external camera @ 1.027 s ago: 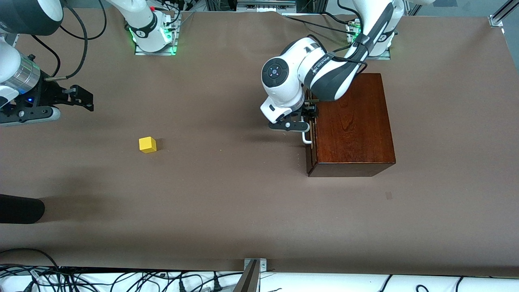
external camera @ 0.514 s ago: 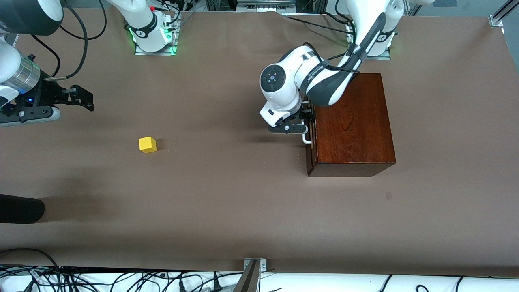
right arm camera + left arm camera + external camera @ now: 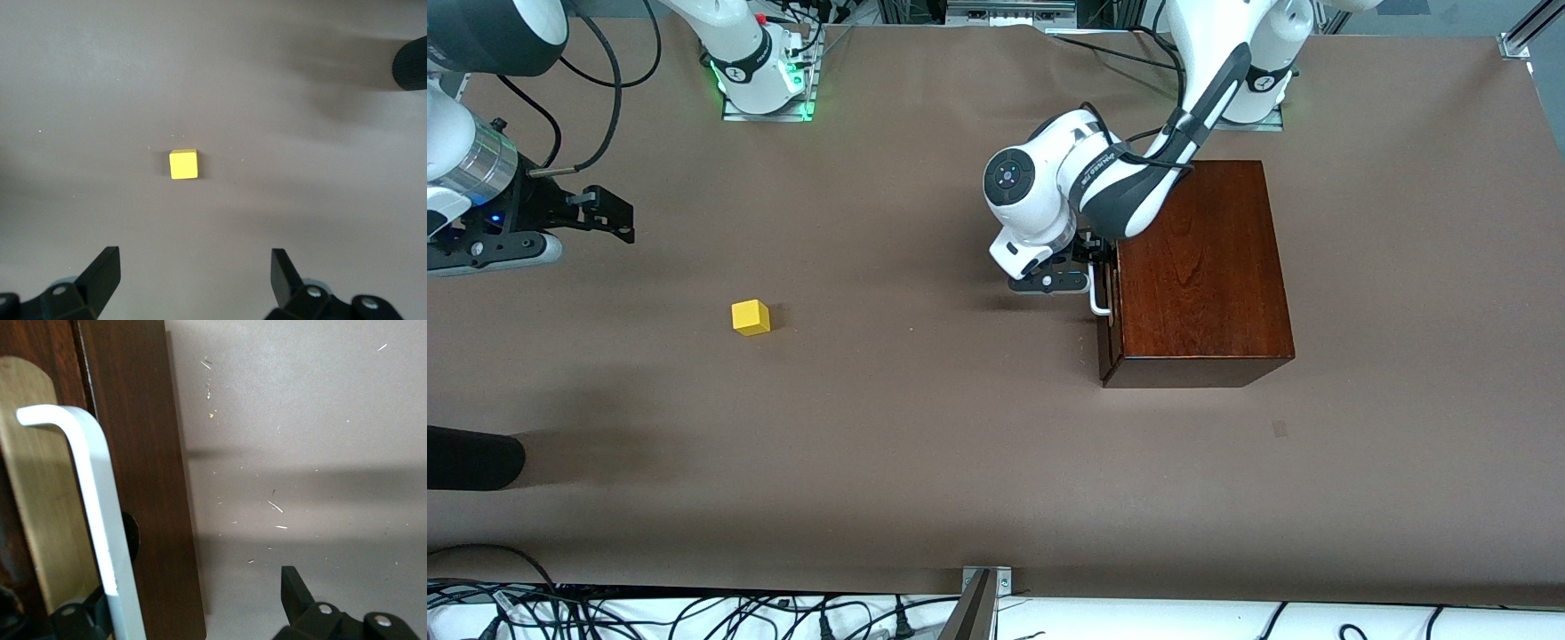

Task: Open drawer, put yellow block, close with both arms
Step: 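Pull the drawer open with the left gripper while the right gripper reaches the cube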

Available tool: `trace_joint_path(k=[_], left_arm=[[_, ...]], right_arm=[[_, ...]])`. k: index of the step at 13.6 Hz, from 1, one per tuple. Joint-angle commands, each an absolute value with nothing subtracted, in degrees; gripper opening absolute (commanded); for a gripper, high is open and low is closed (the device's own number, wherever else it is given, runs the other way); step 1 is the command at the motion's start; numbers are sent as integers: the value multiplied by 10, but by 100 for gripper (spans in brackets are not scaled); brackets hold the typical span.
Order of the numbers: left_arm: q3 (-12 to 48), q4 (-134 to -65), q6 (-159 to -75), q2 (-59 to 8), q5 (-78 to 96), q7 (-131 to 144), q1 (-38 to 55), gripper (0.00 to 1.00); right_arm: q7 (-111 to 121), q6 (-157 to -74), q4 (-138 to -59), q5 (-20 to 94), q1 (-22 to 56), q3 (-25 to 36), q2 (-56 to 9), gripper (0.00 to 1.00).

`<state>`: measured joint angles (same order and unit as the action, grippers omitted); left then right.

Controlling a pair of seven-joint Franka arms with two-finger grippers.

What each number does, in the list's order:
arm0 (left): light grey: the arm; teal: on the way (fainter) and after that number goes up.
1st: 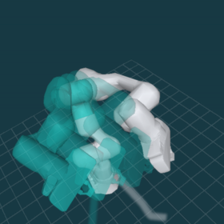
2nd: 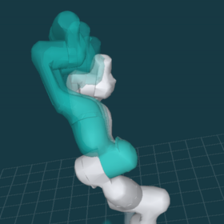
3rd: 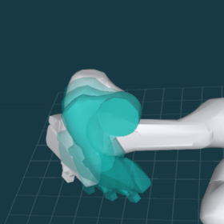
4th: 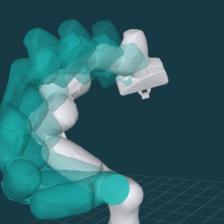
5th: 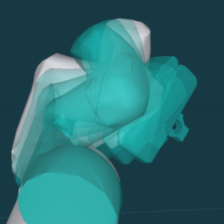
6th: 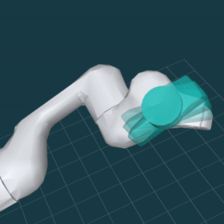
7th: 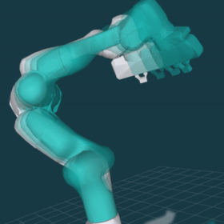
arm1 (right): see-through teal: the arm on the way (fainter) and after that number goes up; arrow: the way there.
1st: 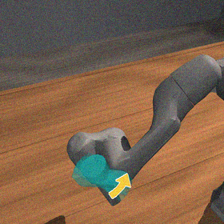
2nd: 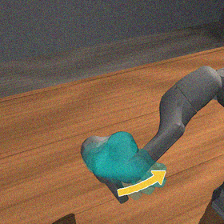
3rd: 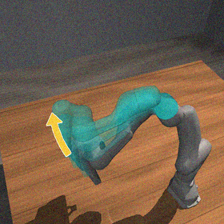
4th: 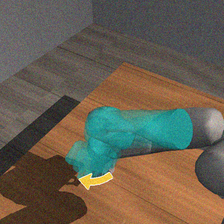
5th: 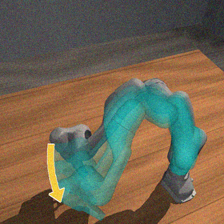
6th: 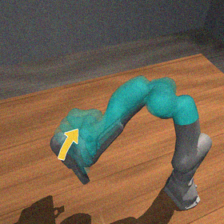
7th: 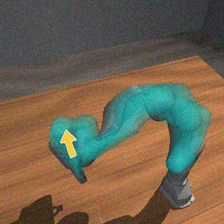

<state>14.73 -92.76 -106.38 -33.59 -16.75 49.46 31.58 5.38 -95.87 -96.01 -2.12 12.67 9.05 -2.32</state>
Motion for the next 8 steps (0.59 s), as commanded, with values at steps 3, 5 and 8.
trace_joint_path(k=[3, 5, 8], left_arm=[[145, -918, -1090, -347, -183, 535, 341, 100], [145, -915, -1119, -352, -178, 542, 348, 100], [146, -910, -1166, -359, -173, 555, 355, 100]], right_arm=[[53, -957, -952, -19, 123, 91, -35, 100], [53, -961, -951, -21, 127, 89, -47, 100], [54, -955, -951, -25, 129, 86, -68, 100]])
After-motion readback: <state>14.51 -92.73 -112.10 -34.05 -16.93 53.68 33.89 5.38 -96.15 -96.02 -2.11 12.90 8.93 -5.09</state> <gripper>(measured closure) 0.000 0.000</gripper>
